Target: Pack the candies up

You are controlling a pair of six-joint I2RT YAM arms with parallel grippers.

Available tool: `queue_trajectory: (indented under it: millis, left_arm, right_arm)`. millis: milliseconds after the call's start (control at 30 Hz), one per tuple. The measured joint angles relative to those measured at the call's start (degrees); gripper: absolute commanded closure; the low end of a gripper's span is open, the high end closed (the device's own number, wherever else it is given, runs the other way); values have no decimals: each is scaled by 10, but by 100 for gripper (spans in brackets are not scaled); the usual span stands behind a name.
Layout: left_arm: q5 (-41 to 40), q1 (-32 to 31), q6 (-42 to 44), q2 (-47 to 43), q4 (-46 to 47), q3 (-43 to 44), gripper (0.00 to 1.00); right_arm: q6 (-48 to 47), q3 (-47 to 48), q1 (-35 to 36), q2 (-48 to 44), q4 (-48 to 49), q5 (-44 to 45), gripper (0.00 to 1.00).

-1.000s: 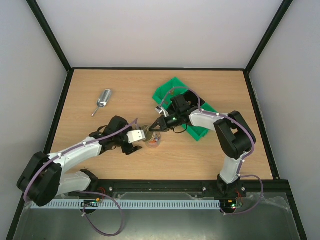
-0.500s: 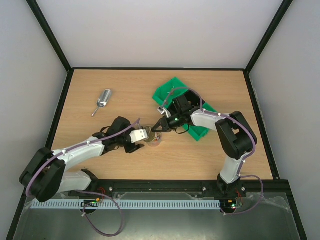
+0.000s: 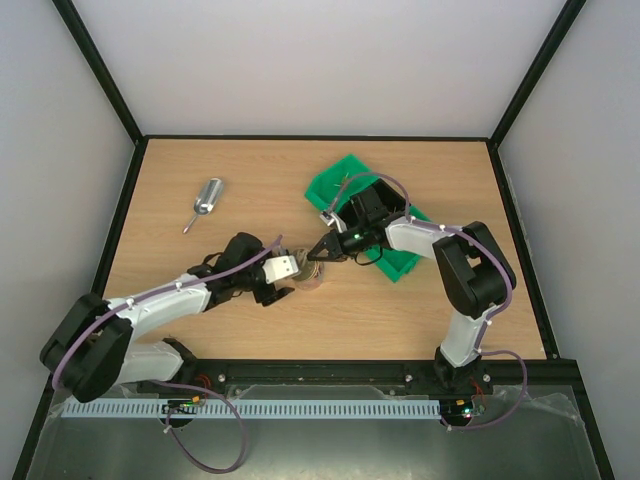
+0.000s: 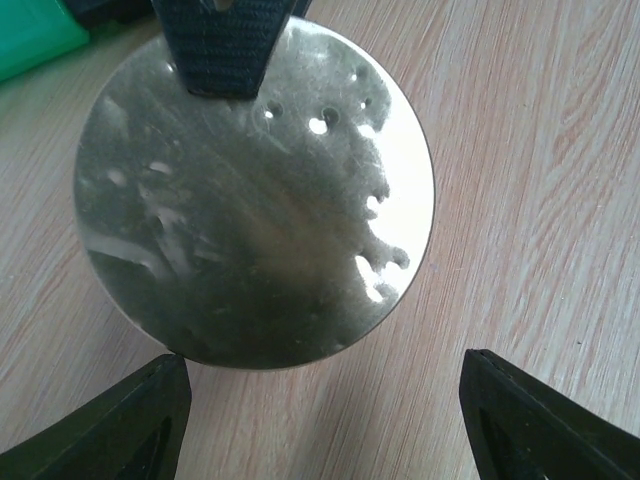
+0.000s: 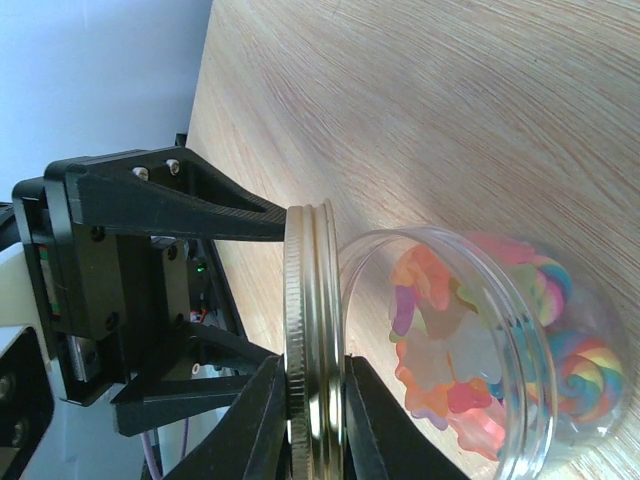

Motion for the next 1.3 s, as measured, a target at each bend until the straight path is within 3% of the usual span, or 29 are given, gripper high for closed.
queue_trajectory:
  millis: [533,800,1000,1133,1300]
  left_arm:
    - [-10,-9,-15,51,16,29,30]
    - [-17,-9,-24,64,21,40,33]
    - [-17,-9,-26,69,20,46,32]
    - [-16,-9,-27,69,7,55,26]
    - [30,11,-20,29,-59,73,31]
  right_arm:
    - [-23,20,-17,0,-34,13,73]
    - [-58,50,-27,0,-77,43,50]
    - [-93,59,-30,0,-109,85,51]
    - [-111,59,-30,0,-120,103,51]
    - [-130,47,-30,-11,-125,108,55]
